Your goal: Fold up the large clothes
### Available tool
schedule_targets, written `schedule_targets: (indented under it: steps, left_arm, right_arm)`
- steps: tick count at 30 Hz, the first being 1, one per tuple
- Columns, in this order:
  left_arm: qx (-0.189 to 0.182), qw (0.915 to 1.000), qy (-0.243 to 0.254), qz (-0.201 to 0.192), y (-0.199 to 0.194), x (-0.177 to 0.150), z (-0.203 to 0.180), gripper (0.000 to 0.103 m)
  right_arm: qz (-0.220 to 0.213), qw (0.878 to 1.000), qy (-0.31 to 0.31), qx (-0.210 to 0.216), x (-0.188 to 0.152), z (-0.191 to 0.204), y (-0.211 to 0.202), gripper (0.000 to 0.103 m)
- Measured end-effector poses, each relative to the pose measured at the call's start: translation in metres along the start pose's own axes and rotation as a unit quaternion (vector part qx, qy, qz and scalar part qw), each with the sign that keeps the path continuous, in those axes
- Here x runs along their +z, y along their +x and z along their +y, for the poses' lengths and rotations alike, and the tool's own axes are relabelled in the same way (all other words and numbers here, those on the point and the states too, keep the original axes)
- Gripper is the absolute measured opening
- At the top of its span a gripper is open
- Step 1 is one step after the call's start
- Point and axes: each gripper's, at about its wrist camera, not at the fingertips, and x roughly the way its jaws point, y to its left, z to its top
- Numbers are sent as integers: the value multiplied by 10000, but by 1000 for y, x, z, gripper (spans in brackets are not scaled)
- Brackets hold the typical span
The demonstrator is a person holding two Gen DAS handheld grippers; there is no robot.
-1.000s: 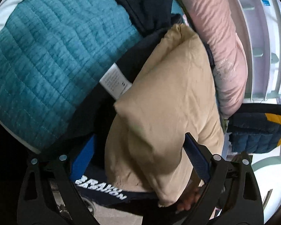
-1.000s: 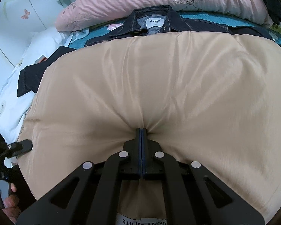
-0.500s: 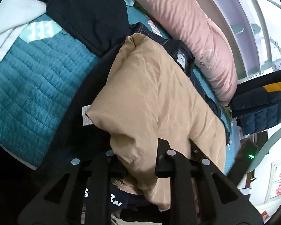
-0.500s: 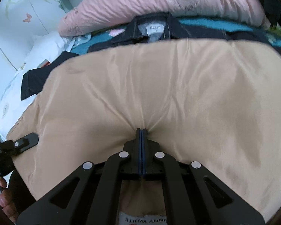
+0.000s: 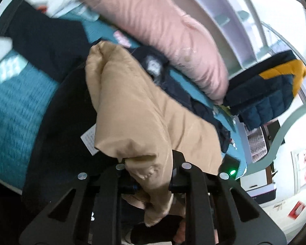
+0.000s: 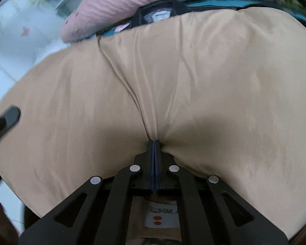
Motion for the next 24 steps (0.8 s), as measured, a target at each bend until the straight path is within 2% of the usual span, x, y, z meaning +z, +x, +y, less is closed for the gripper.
schedule_targets:
  steps: [2, 7, 9, 10, 12, 16, 18, 19, 21, 22, 23, 24]
  left_arm:
    - [-23, 9999, 143, -27, -1, 3, -10, 18]
    - [-100, 9988, 470, 7, -3, -4, -27, 18]
    - [-102, 9981, 608, 65, 0, -6, -33, 18]
    - [-121, 9979, 629, 53, 1, -6, -34, 18]
    - [-162, 9978, 630, 86, 5, -5, -36, 18]
    - [-135, 9959, 891, 117, 14, -5, -49, 18]
    - [-281, 9952, 927, 106, 15, -2, -54, 18]
    - [-329, 9951, 923, 89, 14, 0, -56, 18]
    - [-338, 9937, 1068, 94, 13, -2, -63, 18]
    - [-304, 9930, 1138, 82, 13, -3, -67, 18]
    - [-337, 9928, 1145, 98, 14, -4, -68, 18]
    - [-395, 9928, 1125, 92, 16, -5, -69, 18]
  right_arm:
    - [-435, 9990, -72, 34, 23, 7, -21, 1]
    - [-532, 9983, 229, 46, 97, -3, 5, 1]
    - [-304, 9990, 299, -115, 116, -11, 30, 1]
    - [55, 9991, 386, -157, 123, -17, 52, 1]
    - [328, 9977, 561, -211, 122, -33, 79, 0]
    - [327, 9981, 222, -477, 125, -25, 87, 0]
    - [126, 9995, 153, -229, 123, -20, 64, 0]
    - [0, 9999, 159, -36, 117, -18, 45, 3]
    - [-98, 9997, 197, 70, 97, -21, 14, 3]
    - [-84, 9991, 361, 221, 78, -25, -4, 3]
    - [-22, 9981, 476, 398, 67, -27, -9, 3]
    - [178, 9980, 447, 402, 51, -25, -8, 2]
